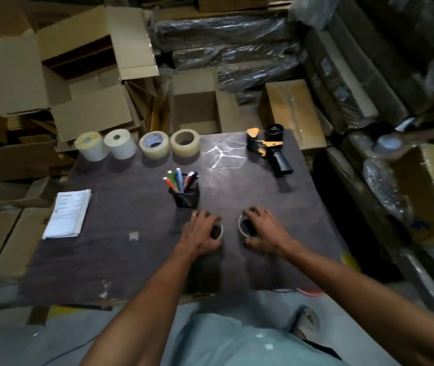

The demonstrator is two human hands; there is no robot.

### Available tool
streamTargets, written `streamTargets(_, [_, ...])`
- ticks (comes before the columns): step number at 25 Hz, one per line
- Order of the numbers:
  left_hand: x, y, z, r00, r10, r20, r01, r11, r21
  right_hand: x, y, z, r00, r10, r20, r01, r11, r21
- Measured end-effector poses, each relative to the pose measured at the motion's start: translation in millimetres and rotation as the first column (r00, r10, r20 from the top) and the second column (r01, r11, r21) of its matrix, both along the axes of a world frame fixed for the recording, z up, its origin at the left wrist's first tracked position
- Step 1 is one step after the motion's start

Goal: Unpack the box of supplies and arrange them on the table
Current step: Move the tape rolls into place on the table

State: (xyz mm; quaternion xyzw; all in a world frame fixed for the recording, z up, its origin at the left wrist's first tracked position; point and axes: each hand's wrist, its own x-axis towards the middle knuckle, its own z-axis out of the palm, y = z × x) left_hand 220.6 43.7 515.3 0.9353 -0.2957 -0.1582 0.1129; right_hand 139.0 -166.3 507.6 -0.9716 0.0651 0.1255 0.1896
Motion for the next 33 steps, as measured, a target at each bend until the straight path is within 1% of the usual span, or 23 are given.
streamTargets(5, [-33.9, -119.3, 18.2, 0.995, -0.078, -0.069, 0.079, 0.997, 0.011, -44.3, -101.8, 9.1, 0.994, -0.109, 0.032, 0.109, 0.994, -0.001])
streamTargets(7, [-42.0, -164.9, 21.7, 0.992, -0.106, -0.071, 0.107, 0.994, 0.022, -59.3, -143.2, 9.0, 0.989, -0.143, 0.048, 0.143, 0.99, 0.01])
streamTargets(12, [-58.1, -269.1, 18.6, 0.987, -0.159, -0.039, 0.16, 0.986, 0.035, -92.9, -247.6, 2.6, 0.964, -0.264, 0.032, 0.262, 0.964, 0.051])
streamTargets(17, [-77.7, -357.8, 4.8, 0.943, -0.33, 0.036, 0.328, 0.943, 0.054, -134.7, -315.0, -19.8, 0.913, -0.406, 0.019, 0.402, 0.908, 0.119])
streamTargets(21, [-89.7, -408.4, -20.1, 0.882, -0.47, 0.033, 0.463, 0.877, 0.126, -154.5, -343.2, -51.2, 0.874, -0.481, -0.068, 0.486, 0.864, 0.134])
streamTargets(24, [-96.9, -436.5, -49.8, 0.876, -0.479, -0.052, 0.482, 0.869, 0.112, -160.1, -354.6, -83.8, 0.832, -0.536, -0.144, 0.554, 0.816, 0.166])
streamTargets(27, [-104.3, -454.0, -88.2, 0.855, -0.497, -0.146, 0.518, 0.833, 0.195, -165.2, -358.7, -123.3, 0.803, -0.562, -0.2, 0.594, 0.785, 0.176])
streamTargets(29, [-107.0, -460.7, -123.4, 0.862, -0.445, -0.243, 0.496, 0.838, 0.227, -166.8, -360.0, -155.8, 0.775, -0.58, -0.252, 0.627, 0.757, 0.183])
streamTargets(31, [-107.8, -463.8, -159.1, 0.881, -0.343, -0.327, 0.432, 0.864, 0.258, -168.0, -358.2, -191.4, 0.748, -0.589, -0.304, 0.654, 0.732, 0.191])
streamTargets(33, [-108.3, -467.2, -200.8, 0.893, -0.27, -0.359, 0.38, 0.881, 0.283, -168.3, -354.7, -234.2, 0.727, -0.596, -0.342, 0.676, 0.708, 0.205])
